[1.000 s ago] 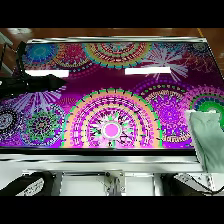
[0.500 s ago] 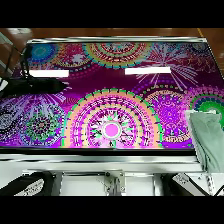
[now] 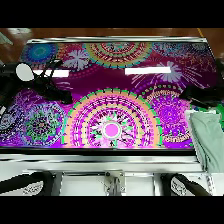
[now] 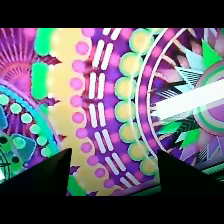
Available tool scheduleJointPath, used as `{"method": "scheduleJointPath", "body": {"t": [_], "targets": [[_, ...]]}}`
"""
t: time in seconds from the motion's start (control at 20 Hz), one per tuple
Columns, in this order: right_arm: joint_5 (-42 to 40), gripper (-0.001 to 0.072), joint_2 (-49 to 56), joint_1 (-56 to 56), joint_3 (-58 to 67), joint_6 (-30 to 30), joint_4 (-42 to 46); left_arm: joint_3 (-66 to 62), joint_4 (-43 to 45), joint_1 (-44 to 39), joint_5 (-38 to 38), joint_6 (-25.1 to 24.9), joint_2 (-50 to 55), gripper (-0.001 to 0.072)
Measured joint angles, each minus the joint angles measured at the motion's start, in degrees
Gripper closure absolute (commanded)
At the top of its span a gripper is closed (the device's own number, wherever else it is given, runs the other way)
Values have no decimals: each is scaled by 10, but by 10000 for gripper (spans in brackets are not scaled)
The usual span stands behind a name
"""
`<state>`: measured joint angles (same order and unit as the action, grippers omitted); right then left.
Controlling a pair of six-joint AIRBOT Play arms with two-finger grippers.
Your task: Fold the shirts.
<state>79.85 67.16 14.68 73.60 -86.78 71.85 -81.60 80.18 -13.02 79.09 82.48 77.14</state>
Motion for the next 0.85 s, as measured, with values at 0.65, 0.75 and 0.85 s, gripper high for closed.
{"method": "scheduleJointPath", "body": {"t": [0.65,0.75,0.85], "targets": [[20,19,22,-86,-9,-27,-8,-13,34,-8,19,2,11,121],[20,19,22,-87,-9,-28,-9,-13,34,-8,19,-13,14,121],[21,19,22,-87,-9,-28,-10,-13,34,-8,19,-22,17,121]]}}
